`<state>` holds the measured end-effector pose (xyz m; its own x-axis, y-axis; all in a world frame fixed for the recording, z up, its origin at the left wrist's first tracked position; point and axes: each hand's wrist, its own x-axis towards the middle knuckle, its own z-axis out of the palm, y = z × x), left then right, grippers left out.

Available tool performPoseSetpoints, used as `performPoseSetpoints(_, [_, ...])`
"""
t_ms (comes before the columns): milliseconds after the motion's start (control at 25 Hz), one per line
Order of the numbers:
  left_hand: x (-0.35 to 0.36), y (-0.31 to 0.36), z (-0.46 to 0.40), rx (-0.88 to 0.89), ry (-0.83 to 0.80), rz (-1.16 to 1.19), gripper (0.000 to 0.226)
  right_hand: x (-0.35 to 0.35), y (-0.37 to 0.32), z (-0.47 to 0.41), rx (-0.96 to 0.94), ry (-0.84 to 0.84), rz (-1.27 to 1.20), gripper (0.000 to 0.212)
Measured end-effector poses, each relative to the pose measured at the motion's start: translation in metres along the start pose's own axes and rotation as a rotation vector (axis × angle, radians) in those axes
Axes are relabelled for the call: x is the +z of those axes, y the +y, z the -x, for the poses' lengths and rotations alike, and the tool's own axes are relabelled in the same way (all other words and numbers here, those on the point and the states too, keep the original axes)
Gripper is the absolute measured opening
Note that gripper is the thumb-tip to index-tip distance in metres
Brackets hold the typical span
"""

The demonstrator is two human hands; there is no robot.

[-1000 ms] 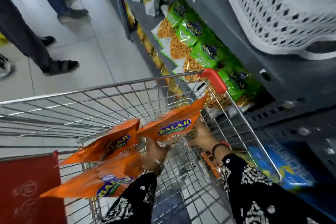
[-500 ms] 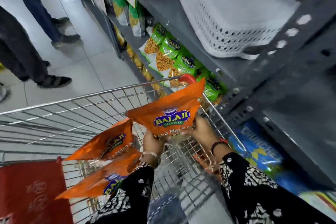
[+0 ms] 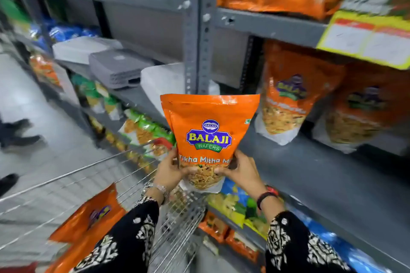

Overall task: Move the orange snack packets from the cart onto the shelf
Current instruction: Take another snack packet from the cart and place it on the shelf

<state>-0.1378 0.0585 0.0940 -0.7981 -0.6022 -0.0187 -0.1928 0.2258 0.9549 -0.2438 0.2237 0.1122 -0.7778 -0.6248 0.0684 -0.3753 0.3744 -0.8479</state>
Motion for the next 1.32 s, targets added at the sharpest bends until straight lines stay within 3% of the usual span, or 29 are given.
performPoseSetpoints(160, [0.075, 0.068, -0.005, 0.135, -0.162, 0.014, 0.066, -0.090, 0.015, 0.037, 0.075, 0.215, 0.006, 0.042])
performPoseSetpoints(320, [0.152, 0.118, -0.021, 0.253, -0.323, 0.007, 0.048, -0.158, 0.042, 0.057, 0.151, 0.410, 0.027, 0.033])
performPoseSetpoints(480, [0.229, 0.153, -0.040, 0.273, -0.482, 0.075, 0.051, -0.226, 0.065, 0.057, 0.205, 0.566, 0.046, 0.047])
performPoseSetpoints(640, [0.295, 0.170, -0.064, 0.271, -0.563, 0.021, 0.058, -0.273, 0.090, 0.045, 0.250, 0.657, 0.096, 0.036])
performPoseSetpoints(760, [0.333, 0.166, -0.081, 0.214, -0.589, -0.050, 0.078, -0.289, 0.113, 0.036, 0.301, 0.720, 0.136, 0.038])
performPoseSetpoints(960, [0.368, 0.147, -0.086, 0.211, -0.619, -0.065, 0.069, -0.286, 0.151, 0.029, 0.358, 0.739, 0.123, 0.046])
performPoseSetpoints(1160, [0.372, 0.142, -0.087, 0.237, -0.613, -0.086, 0.080, -0.285, 0.154, 0.026, 0.395, 0.742, 0.046, 0.050])
performPoseSetpoints(1320, [0.342, 0.132, -0.070, 0.258, -0.560, 0.021, 0.074, -0.250, 0.139, 0.039, 0.382, 0.961, -0.096, 0.073])
